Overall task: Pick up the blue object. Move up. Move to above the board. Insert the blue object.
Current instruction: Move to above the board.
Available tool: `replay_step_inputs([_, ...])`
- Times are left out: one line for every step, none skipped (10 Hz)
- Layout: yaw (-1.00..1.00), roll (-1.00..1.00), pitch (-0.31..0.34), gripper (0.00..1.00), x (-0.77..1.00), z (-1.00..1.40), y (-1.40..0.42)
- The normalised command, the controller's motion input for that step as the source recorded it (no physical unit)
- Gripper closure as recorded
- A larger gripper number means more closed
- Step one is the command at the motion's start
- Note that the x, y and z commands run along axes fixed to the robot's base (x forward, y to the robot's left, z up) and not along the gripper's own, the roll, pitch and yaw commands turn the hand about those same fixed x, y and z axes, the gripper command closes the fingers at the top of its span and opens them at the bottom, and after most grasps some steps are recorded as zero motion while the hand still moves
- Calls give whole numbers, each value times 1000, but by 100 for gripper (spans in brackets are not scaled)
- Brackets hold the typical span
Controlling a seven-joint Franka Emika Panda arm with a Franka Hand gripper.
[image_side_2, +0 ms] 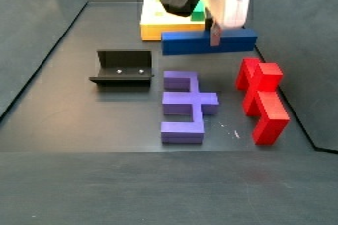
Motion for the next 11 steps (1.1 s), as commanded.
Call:
replay_step_inputs([0,0,0,100,0,1400,0])
replay_step_inputs([-9,2,21,100,-8,1400,3])
replay_step_inputs([-7,-19,34,100,-36,1400,-5])
replay_step_inputs([-4,-59,9,100,-3,1400,3])
replay_step_inputs([-10,-74,39,100,24,1400,2])
replay_step_inputs([-12,-80,70,100,-1,1400,-2])
replay_step_inputs([-9,-72,55,100,4,1400,4])
replay_step_inputs([-12,-64,64,100,28,422,10])
replay_step_inputs([1000,2,24,100,369,269,-1400])
replay_step_inputs([1000,13,20,100,383,207,-1400])
replay_step_inputs([1000,21,31,100,396,193,-1400])
